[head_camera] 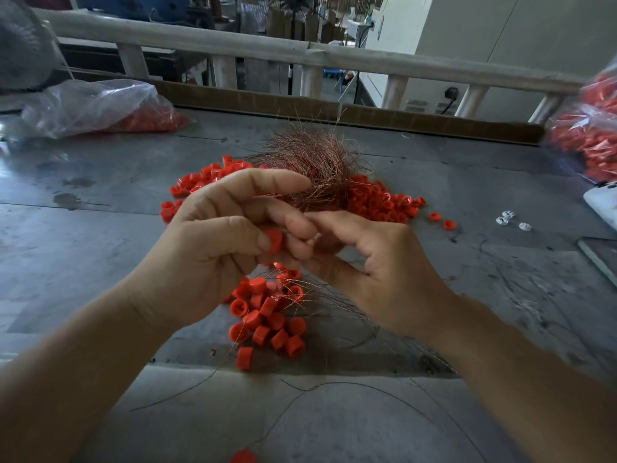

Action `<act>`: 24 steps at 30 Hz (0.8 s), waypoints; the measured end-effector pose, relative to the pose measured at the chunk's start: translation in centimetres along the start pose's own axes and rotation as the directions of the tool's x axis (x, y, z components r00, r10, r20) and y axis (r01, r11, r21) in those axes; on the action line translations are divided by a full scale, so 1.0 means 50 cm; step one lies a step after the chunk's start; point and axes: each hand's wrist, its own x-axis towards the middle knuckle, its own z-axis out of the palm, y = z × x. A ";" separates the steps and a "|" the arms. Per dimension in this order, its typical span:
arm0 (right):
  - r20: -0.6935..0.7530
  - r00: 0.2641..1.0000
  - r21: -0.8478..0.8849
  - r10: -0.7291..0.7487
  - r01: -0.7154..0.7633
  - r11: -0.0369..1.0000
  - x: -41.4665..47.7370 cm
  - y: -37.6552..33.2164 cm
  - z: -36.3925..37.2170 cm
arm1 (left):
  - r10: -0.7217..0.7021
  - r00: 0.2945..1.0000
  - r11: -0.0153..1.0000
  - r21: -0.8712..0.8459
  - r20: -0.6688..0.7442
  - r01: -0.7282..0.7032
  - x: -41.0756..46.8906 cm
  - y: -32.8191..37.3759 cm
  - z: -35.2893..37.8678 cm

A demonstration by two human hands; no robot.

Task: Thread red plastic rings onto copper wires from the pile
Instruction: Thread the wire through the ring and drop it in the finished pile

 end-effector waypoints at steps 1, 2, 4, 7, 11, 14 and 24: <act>-0.021 1.000 -0.002 -0.003 0.003 1.000 0.000 -0.001 0.000 | 0.006 1.000 1.000 0.000 -0.017 -0.006 0.000 0.001 -0.001; -0.050 0.999 -0.012 0.004 -0.004 1.000 0.001 -0.003 -0.003 | 0.014 0.999 1.000 0.005 -0.039 -0.014 0.000 0.003 -0.002; -0.099 0.995 -0.076 0.020 -0.027 0.997 0.005 -0.003 -0.013 | 0.033 0.995 0.998 0.053 -0.097 -0.027 0.000 0.005 -0.001; -0.117 0.991 -0.201 0.059 -0.082 0.976 0.009 0.000 -0.032 | 0.029 0.975 0.984 0.178 -0.220 0.011 0.003 0.005 0.001; 0.006 0.987 -0.214 0.164 -0.159 0.964 0.007 -0.003 -0.033 | 0.024 0.949 0.896 0.429 -0.313 0.119 0.006 0.008 -0.004; 0.142 0.965 -0.253 0.219 -0.179 0.951 0.004 0.000 -0.022 | 0.004 0.921 0.822 0.526 -0.390 0.219 0.008 0.001 -0.011; 0.270 0.910 -0.335 0.316 -0.218 0.917 0.001 0.010 -0.018 | 0.303 0.639 0.624 0.654 -0.707 0.428 0.023 -0.002 -0.090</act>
